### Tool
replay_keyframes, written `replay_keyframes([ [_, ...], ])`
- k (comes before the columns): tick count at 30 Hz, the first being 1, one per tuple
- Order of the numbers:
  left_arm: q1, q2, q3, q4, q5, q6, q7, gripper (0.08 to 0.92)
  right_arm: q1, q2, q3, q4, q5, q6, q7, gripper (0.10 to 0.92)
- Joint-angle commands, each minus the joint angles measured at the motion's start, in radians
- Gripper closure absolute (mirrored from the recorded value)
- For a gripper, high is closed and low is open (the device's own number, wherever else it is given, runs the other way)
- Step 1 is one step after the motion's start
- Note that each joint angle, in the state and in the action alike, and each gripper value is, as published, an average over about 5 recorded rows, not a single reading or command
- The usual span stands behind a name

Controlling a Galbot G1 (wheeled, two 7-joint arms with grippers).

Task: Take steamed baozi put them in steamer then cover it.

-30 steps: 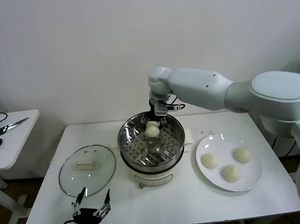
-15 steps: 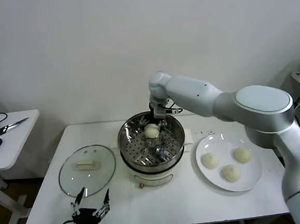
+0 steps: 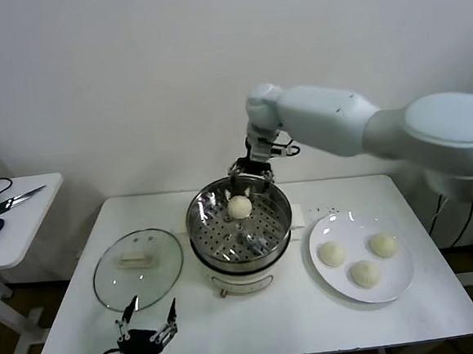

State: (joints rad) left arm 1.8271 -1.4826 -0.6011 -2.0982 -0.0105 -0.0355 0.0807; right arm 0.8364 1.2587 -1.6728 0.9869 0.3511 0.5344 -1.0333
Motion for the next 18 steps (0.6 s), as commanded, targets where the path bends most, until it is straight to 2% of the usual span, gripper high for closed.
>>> replay_keyframes([
  [1,0.001,0.000,0.003,0.000,0.004,0.000,0.000,0.177,0.277,-0.282,-0.296,0.257,0.415,-0.368,-0.050,0.203],
  [10,-0.002,0.004,0.006,-0.004,0.000,-0.001,-0.002,0.177,0.216,-0.561,-0.378,0.550,0.396,-0.715,0.163,0.203],
  [14,0.001,0.007,0.004,-0.004,-0.001,-0.003,-0.003,0.177,0.095,-0.601,-0.314,0.580,0.366,-0.784,0.218,0.203],
  [18,0.005,0.006,0.000,-0.008,-0.002,-0.004,-0.004,0.177,-0.038,-0.613,-0.217,0.543,0.285,-0.810,0.238,0.203],
])
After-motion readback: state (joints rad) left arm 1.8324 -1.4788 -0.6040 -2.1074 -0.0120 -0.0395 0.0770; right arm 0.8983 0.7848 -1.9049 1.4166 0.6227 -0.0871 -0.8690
